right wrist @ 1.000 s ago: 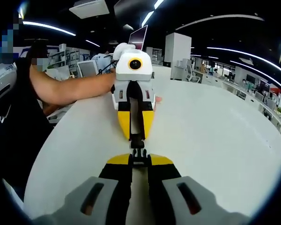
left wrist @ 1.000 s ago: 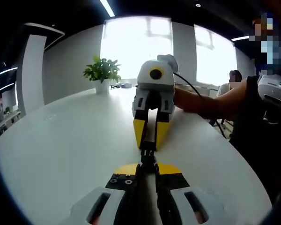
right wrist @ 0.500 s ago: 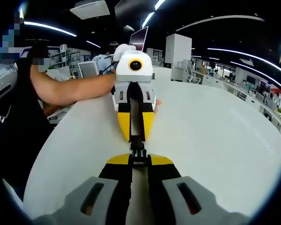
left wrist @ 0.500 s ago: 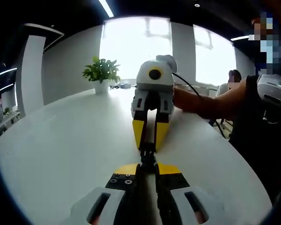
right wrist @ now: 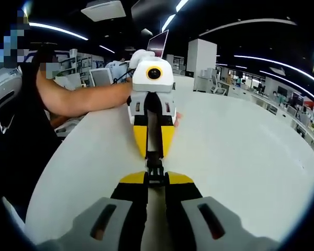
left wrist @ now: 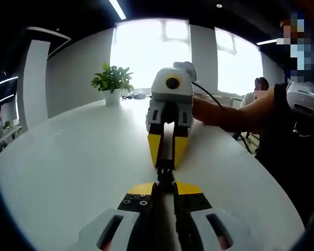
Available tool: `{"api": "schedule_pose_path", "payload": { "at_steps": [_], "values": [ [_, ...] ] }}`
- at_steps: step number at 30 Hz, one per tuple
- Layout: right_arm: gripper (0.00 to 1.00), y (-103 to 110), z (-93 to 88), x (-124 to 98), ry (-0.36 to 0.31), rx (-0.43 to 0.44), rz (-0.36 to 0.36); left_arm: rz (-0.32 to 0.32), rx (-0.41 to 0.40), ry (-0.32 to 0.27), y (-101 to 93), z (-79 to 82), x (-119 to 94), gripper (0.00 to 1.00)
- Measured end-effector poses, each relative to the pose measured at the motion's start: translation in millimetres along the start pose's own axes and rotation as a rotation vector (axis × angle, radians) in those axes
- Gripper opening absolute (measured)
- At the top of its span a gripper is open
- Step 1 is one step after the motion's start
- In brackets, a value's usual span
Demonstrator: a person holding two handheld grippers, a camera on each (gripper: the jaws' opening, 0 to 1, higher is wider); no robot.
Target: Snap the two parts of the plastic buckle together until the buckle closes and remains connected.
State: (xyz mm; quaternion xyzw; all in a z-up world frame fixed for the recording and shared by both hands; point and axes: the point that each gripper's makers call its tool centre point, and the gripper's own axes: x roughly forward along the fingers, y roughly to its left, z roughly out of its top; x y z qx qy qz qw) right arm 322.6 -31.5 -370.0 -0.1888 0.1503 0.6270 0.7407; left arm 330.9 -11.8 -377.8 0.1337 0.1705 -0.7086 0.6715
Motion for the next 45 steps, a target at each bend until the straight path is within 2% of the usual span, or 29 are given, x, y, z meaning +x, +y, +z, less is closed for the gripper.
{"api": "schedule_pose_path", "payload": {
  "at_steps": [19,26,31,45],
  "values": [
    [0.11,0,-1.1,2,-0.002,-0.012,-0.004,0.012,0.012,0.006,0.8,1.2,1,0.1],
    [0.11,3,-1.3,2,-0.005,-0.021,0.004,-0.002,0.013,0.001,-1.1,0.5,1,0.1],
    [0.11,9,-0.5,3,-0.008,-0.02,0.037,-0.029,0.026,0.002,-6.4,1.5,4,0.1],
    [0.1,5,-0.2,3,-0.001,-0.01,0.03,-0.02,0.017,0.009,-4.5,2.9,4,0.1]
  ]
}}
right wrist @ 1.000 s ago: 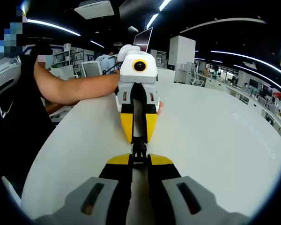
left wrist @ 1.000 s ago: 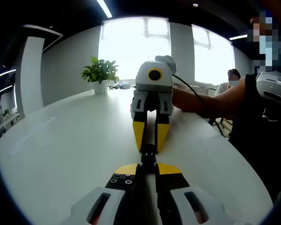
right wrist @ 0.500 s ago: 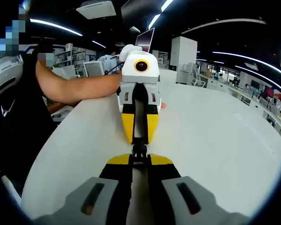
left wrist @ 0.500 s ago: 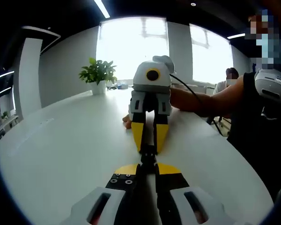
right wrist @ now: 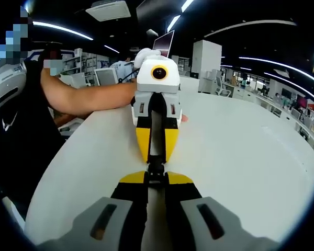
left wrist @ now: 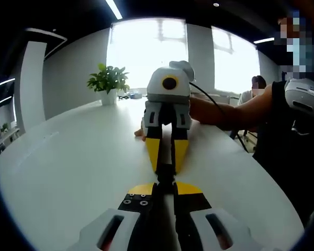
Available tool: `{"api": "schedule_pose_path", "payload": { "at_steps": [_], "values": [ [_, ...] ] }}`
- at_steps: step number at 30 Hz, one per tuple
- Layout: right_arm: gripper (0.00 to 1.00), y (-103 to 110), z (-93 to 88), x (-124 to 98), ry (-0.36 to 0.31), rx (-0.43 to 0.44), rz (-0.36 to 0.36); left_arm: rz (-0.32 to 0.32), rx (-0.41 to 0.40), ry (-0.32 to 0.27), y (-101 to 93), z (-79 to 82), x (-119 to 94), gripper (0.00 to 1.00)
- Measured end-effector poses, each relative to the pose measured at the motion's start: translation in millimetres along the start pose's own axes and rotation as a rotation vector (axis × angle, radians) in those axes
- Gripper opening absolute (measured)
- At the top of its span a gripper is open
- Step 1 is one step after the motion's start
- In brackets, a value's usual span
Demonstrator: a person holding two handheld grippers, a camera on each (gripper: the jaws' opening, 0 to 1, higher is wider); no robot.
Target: Snap the two parts of the plastic buckle together until the buckle closes and remains connected.
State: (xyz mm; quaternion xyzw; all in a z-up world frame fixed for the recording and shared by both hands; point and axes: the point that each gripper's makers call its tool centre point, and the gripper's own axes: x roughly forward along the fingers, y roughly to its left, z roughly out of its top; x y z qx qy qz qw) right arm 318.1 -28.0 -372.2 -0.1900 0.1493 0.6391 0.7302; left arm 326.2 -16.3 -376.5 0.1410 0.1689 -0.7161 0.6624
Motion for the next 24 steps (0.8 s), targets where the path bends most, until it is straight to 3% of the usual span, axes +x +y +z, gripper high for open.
{"api": "schedule_pose_path", "payload": {
  "at_steps": [21,24],
  "values": [
    [0.09,0.7,0.6,1.6,0.008,0.0,-0.001,0.009,0.008,0.027,5.7,2.7,0.5,0.07],
    [0.09,6.5,0.6,1.9,0.027,0.001,0.015,0.006,0.01,0.032,-2.1,3.4,6.3,0.07]
  ]
}}
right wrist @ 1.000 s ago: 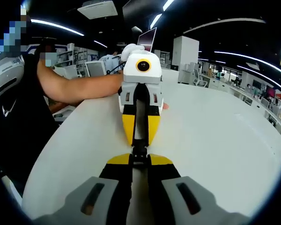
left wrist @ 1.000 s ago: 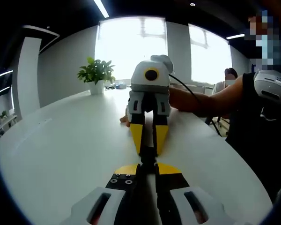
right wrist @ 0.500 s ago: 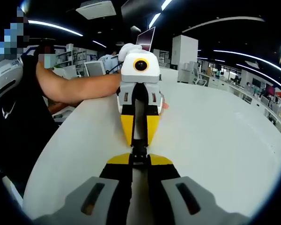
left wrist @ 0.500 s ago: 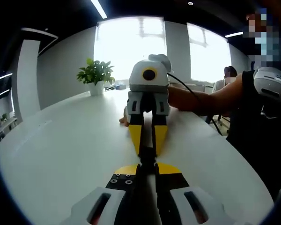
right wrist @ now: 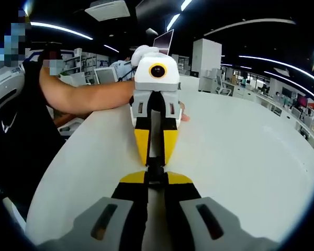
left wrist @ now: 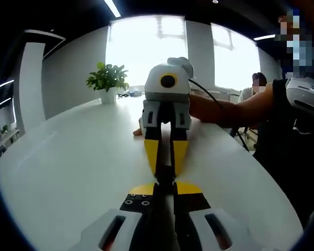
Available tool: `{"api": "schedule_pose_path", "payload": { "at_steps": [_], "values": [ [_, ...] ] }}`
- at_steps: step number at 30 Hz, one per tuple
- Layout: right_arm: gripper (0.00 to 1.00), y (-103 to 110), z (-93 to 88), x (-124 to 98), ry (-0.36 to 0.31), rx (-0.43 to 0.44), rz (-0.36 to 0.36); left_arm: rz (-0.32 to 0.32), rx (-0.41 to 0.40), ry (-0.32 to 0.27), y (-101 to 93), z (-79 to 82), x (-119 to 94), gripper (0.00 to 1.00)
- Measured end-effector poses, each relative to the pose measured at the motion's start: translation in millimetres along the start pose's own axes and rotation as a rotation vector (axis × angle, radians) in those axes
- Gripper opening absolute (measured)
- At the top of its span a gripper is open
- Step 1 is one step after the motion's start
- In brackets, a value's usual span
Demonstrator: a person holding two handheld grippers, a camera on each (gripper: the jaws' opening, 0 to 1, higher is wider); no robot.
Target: Snap the two parts of the plastic buckle together until the buckle closes and remains connected.
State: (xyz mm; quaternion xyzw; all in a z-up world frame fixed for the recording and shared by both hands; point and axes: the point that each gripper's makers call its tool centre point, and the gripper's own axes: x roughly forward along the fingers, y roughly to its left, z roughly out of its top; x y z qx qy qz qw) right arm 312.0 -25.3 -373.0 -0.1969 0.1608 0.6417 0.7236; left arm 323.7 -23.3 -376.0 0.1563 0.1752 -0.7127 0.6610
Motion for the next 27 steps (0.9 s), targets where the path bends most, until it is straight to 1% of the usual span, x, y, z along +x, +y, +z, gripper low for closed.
{"api": "schedule_pose_path", "payload": {
  "at_steps": [1,3,6,9,10,13,15,19,27],
  "values": [
    [0.09,-2.6,5.9,-1.3,-0.029,-0.009,-0.005,-0.001,0.003,-0.006,0.0,-0.5,-0.7,0.07],
    [0.09,-7.9,3.3,-0.2,-0.036,-0.008,-0.005,-0.004,-0.009,-0.015,-0.8,-3.6,-0.4,0.07],
    [0.09,-4.1,2.1,2.0,-0.036,-0.01,-0.005,-0.002,-0.007,-0.014,-0.4,-4.3,0.4,0.08],
    [0.09,-1.5,2.5,1.9,-0.033,-0.008,-0.014,-0.002,-0.011,-0.018,-6.1,-2.6,1.4,0.08],
    [0.09,-1.9,1.9,1.7,-0.033,0.007,-0.009,-0.001,-0.01,-0.018,-5.5,-2.5,1.0,0.08],
    [0.1,-3.7,1.6,1.4,-0.028,0.0,-0.013,-0.009,-0.026,-0.022,-4.7,-2.1,0.6,0.08],
    [0.1,-3.6,1.6,1.3,-0.027,-0.002,-0.015,-0.004,-0.02,-0.022,-1.8,-2.1,0.1,0.08],
    [0.1,-2.7,1.8,0.9,-0.026,-0.003,-0.017,-0.004,-0.021,-0.022,-5.3,-1.4,0.5,0.08],
    [0.1,-6.3,1.0,0.5,-0.026,0.003,-0.017,-0.004,-0.015,-0.024,-2.6,-1.2,0.2,0.09]
  ]
}}
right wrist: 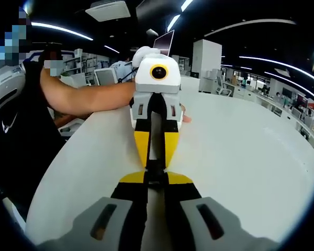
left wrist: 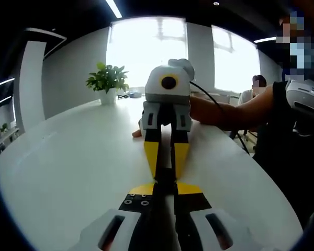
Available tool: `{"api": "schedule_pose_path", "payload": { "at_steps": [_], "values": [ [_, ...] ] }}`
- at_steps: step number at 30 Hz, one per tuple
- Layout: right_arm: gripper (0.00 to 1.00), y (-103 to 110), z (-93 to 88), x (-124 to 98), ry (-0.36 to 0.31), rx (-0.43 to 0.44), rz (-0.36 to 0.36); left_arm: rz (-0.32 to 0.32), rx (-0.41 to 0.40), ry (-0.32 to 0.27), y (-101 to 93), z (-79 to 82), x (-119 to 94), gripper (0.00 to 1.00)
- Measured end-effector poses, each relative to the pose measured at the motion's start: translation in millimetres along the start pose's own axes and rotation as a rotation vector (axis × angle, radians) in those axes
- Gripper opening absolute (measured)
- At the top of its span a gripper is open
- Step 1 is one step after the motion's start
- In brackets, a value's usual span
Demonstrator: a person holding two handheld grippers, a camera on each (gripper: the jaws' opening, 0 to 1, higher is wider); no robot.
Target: Snap the two parts of the plastic buckle together until the buckle closes and remains connected.
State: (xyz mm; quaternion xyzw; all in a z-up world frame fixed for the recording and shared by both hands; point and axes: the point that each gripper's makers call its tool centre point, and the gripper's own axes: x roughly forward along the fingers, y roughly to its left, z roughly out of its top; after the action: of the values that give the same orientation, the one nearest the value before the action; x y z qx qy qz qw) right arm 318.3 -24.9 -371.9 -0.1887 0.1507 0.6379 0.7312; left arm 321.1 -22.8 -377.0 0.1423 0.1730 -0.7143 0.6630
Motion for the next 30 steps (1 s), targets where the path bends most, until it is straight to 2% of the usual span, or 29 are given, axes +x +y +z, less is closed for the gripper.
{"api": "schedule_pose_path", "payload": {
  "at_steps": [18,19,20,21,22,24,25,26,30],
  "values": [
    [0.1,-1,-1.4,-1,0.003,0.001,-0.012,0.013,0.01,0.008,3.4,0.1,2,0.1],
    [0.1,-2,-1.0,-2,0.0,0.0,-0.014,0.014,0.017,0.005,3.6,0.4,2,0.11],
    [0.1,-3,0.0,-3,-0.005,-0.002,-0.019,0.022,0.036,-0.026,5.7,6.0,1,0.13],
    [0.1,-3,2.2,-4,-0.015,0.002,-0.02,0.045,0.042,-0.08,9.4,16.6,-1,0.23],
    [0.1,-3,4.3,-5,-0.027,0.004,-0.021,0.048,0.037,-0.142,10.2,28.5,-4,0.45],
    [0.1,-5,6.2,-8,-0.039,0.008,-0.024,0.05,0.017,-0.251,9.4,48.2,-12,0.83],
    [0.1,-5,6.2,-8,-0.04,0.009,-0.025,0.053,0.022,-0.271,9.8,51.3,-13,0.94],
    [0.1,-5,5.7,-7,-0.039,0.01,-0.025,0.066,0.021,-0.287,11.5,53.5,-14,1.0],
    [0.1,-5,4.6,-6,-0.033,0.011,-0.021,0.111,-0.005,-0.202,21.1,36.8,-14,1.0]
  ]
}}
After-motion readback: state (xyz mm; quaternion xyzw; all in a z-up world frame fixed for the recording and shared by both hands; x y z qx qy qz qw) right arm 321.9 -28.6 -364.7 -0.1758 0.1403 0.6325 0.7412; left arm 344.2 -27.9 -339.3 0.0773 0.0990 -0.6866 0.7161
